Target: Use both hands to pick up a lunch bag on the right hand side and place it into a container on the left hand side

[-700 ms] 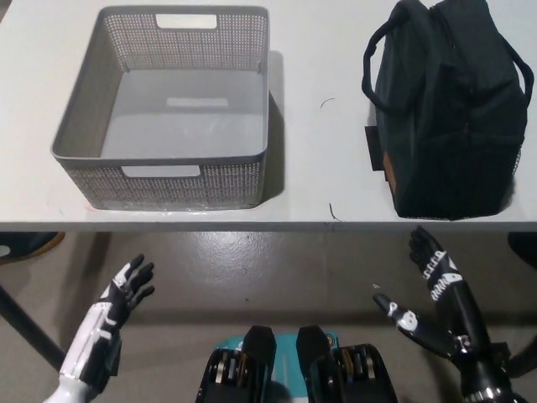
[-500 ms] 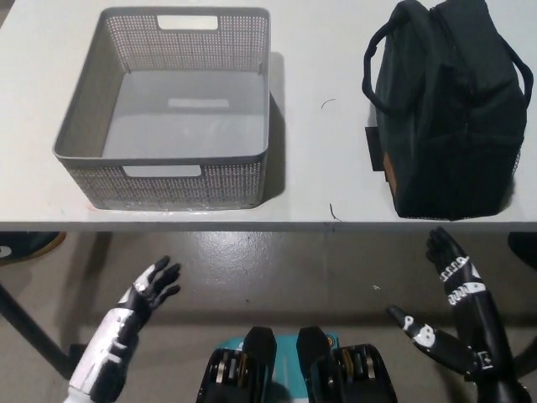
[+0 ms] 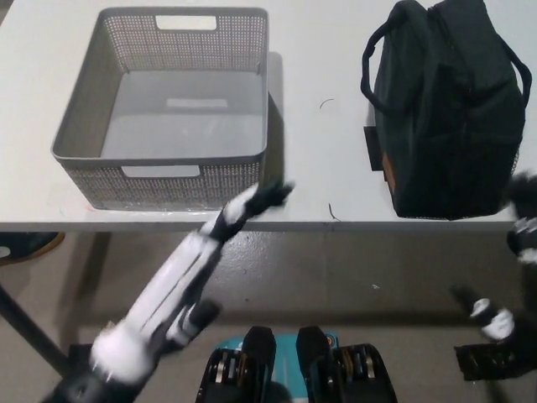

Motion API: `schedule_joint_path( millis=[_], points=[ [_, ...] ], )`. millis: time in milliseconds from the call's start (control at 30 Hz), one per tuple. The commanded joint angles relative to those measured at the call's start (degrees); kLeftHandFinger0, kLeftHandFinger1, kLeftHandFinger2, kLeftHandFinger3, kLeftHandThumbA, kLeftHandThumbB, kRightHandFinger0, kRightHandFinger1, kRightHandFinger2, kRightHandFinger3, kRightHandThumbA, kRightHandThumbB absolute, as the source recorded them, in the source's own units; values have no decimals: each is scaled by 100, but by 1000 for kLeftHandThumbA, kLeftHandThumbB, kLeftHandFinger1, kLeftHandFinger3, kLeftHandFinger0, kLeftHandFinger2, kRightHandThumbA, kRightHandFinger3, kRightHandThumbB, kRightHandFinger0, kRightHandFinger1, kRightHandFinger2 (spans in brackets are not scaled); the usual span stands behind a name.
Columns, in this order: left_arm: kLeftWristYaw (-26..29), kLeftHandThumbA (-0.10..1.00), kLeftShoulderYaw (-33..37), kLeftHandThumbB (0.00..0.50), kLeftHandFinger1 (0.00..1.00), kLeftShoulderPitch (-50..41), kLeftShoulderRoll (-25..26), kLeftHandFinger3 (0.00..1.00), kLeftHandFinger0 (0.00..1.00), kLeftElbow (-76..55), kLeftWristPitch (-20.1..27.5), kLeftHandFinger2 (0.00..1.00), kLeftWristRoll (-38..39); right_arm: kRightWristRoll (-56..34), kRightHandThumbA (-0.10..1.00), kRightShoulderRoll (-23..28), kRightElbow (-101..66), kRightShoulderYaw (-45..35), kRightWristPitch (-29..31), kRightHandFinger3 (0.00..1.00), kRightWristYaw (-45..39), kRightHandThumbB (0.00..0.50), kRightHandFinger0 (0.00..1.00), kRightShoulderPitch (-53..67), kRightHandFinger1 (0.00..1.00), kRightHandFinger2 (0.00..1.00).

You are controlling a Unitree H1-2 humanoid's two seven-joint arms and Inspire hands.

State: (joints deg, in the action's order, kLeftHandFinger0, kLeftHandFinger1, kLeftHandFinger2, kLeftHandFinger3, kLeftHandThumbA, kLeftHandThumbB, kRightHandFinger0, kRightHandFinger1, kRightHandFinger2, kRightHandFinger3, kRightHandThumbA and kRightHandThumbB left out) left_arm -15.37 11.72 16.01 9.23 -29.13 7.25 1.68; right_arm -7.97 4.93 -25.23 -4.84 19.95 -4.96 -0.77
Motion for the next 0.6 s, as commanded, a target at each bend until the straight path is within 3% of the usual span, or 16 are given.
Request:
schedule_joint_path(
  millis=[0,33,67,133,200,300,400,467,567],
  points=[
    [-31,1000,56,213,1000,864,-187,1000,1000,49,-596,1000,-276,-202,959,193,-319,-394,-141,1000,321,196,1000,-481,1000,1000],
    [-15,1000,60,220,1000,1051,-240,1000,1000,112,-723,1000,-306,-182,1000,258,-262,-478,-148,1000,325,172,1000,-603,1000,1000],
    [62,1000,81,260,1000,1432,-393,1000,1000,308,-923,1000,-486,-184,1000,329,-195,-615,-217,1000,378,186,1000,-833,1000,1000],
    [125,1000,95,282,1000,1752,-529,1000,1000,552,-1038,1000,-631,-215,1000,389,-140,-702,-332,1000,411,197,1000,-1021,1000,1000],
    [115,1000,127,310,1000,2115,-640,1000,1000,975,-977,1000,-682,-306,1000,465,-40,-800,-494,1000,456,223,1000,-1201,1000,1000],
    [6,1000,194,314,1000,2596,-679,1000,1000,1556,-866,1000,-791,-418,1000,619,217,-881,-731,1000,438,207,1000,-1513,1000,1000],
    [-14,1000,283,392,1000,3010,-848,1000,1000,2076,-1129,1000,-830,-452,1000,781,470,-966,-1237,1000,503,207,1000,-1867,1000,1000],
    [47,1000,348,402,1000,3260,-945,1000,1000,2491,-1100,1000,-940,-470,1000,894,715,-1009,-1365,1000,499,185,1000,-2113,1000,1000],
    [160,1000,397,405,1000,3625,-1118,1000,1000,3223,-904,1000,-1031,-453,1000,1012,1055,-1046,-1483,1000,515,198,1000,-2486,1000,1000]
  ],
)
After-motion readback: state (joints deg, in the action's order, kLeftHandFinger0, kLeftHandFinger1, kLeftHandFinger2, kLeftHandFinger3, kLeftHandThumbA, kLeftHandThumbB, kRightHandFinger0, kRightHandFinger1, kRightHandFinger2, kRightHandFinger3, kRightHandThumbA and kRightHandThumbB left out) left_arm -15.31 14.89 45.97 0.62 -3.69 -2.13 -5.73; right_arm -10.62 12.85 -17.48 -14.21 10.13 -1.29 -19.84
